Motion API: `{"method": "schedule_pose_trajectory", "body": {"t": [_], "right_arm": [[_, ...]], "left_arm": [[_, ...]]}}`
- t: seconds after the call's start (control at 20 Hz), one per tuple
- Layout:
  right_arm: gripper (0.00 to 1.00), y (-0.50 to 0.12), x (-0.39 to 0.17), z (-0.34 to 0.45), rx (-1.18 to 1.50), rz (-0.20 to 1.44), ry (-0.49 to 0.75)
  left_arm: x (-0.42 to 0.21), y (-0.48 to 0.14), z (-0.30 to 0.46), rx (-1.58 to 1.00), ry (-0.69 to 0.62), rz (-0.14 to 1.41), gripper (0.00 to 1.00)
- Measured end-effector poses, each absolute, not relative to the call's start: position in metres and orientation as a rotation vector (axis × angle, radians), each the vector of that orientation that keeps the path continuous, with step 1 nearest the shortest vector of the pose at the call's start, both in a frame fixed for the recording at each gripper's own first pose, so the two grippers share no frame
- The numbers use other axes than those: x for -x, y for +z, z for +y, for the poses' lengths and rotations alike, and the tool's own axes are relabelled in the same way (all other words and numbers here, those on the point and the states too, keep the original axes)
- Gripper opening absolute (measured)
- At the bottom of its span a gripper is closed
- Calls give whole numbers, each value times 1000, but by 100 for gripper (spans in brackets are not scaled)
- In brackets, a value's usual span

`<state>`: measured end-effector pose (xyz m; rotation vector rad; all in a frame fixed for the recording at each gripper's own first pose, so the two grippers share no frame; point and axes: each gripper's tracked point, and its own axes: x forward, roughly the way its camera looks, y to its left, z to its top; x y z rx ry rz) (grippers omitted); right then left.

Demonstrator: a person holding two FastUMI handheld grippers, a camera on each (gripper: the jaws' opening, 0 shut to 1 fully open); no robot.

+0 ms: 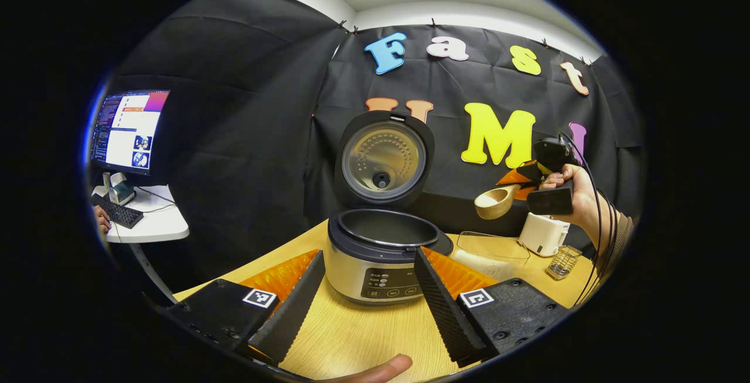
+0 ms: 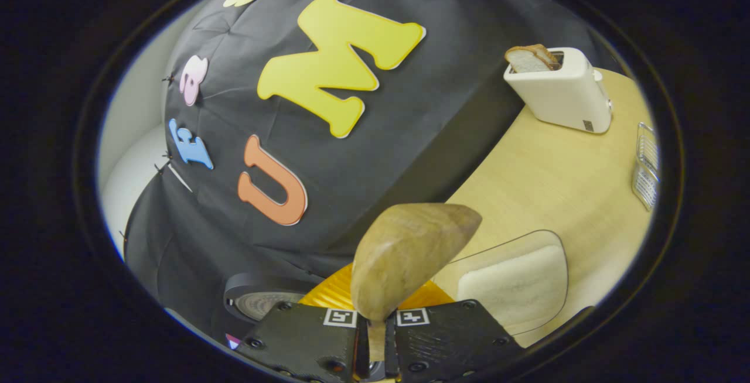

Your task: Close the left gripper, press the button to open the rice cooker; take a wooden spoon from the chopstick holder with the right hand, scoop a spoonful of rice and pour it into the rice cooker, then put the wooden spoon back into the chopstick holder.

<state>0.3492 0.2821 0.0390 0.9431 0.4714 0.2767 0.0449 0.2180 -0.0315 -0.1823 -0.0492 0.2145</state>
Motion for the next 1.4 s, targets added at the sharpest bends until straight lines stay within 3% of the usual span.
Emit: {"method": "schedule_pose_trajectory", "body": {"t": [0.55,1.4], "right_arm": [[10,53,-329,393,-787,519,402],[10,31,-337,470,-395,449,433]], "left_arm": [[-32,-27,239,150,247,-66,98],[-32,-39,242,152,245,-29,98]]}}
